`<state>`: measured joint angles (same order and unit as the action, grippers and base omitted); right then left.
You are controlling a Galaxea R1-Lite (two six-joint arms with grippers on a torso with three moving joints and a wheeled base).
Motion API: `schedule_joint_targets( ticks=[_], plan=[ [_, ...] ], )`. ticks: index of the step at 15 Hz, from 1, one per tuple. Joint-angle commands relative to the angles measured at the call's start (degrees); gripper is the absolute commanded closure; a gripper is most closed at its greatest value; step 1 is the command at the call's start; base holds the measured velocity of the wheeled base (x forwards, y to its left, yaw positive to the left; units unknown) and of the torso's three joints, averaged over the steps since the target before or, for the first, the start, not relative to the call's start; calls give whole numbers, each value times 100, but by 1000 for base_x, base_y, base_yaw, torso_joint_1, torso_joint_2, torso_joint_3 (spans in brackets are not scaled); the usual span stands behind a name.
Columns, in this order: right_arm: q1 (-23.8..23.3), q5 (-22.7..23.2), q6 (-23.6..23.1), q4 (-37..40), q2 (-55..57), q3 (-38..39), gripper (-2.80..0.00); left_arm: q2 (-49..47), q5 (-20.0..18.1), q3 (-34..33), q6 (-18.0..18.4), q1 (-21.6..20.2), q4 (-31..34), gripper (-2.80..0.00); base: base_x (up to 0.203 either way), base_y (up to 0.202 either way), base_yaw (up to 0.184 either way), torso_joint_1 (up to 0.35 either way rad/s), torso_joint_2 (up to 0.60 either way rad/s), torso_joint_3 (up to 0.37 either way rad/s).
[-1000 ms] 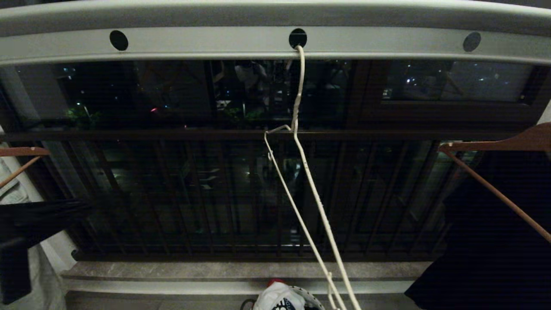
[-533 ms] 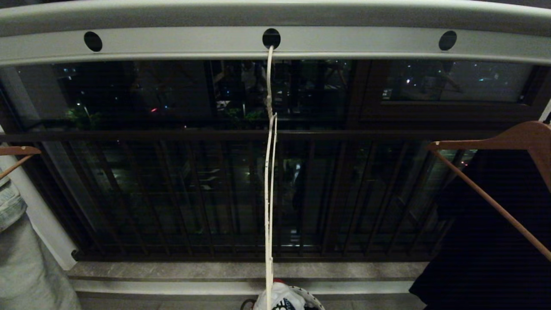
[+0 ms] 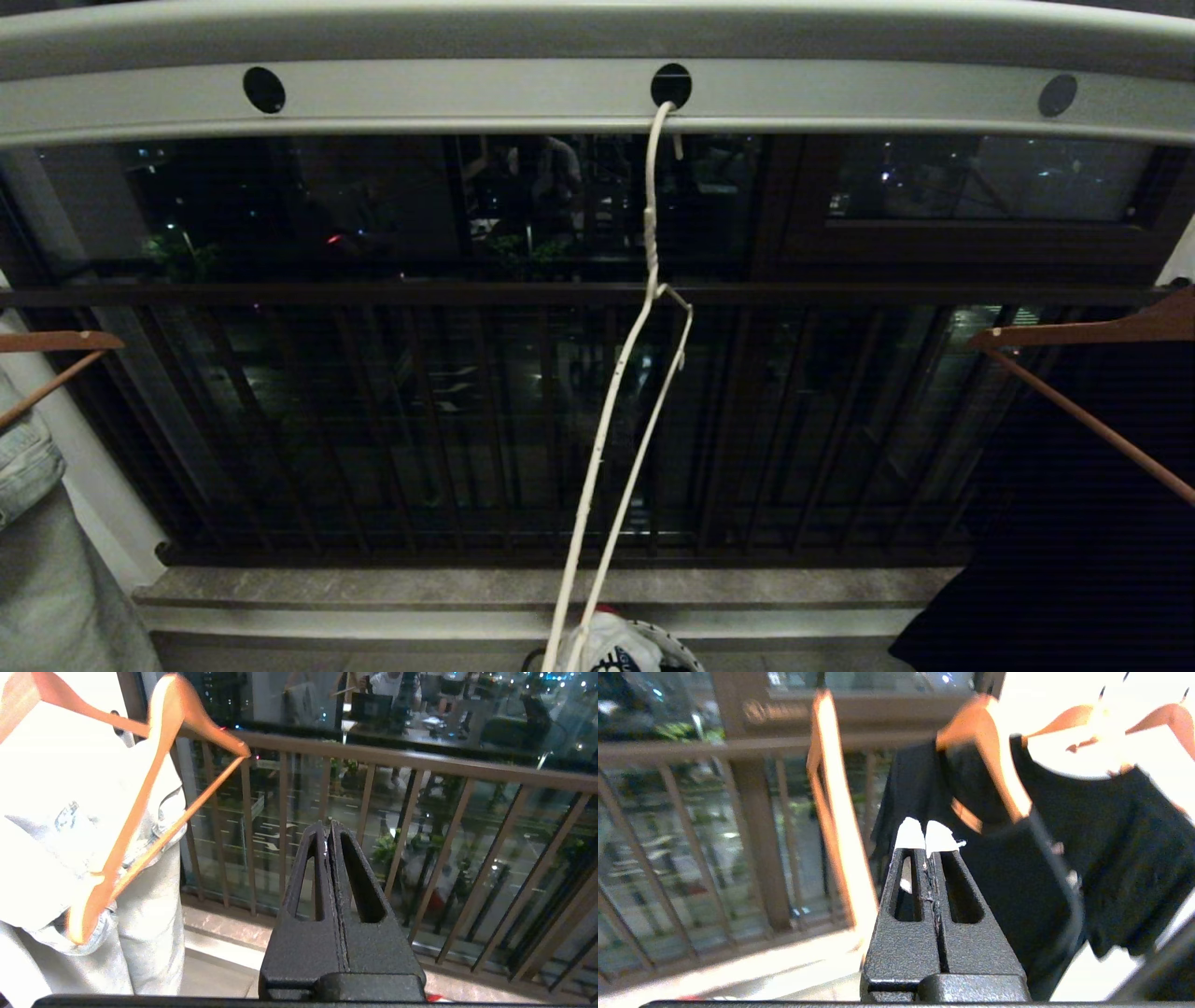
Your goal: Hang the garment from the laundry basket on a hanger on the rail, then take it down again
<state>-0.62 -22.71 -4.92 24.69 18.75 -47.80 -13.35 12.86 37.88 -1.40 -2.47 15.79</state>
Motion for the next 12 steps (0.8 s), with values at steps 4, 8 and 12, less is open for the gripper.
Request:
schedule_joint_targets(
  ticks=[4,8,12],
  plan=[
    [2,867,37,-231,-1202,1719,0,1053,-522,-1282,24,127,16,0,0,0,0,0,0,0],
    [55,1964,238,-1056,-1815,3419,0,1328,-1056,-2434,32,159,-178,0,0,0,0,0,0,0],
    [62,2356,193,-2405,-1882,4606,0,1335,-1134,-3611,492,181,-1492,0,0,0,0,0,0,0]
  ],
)
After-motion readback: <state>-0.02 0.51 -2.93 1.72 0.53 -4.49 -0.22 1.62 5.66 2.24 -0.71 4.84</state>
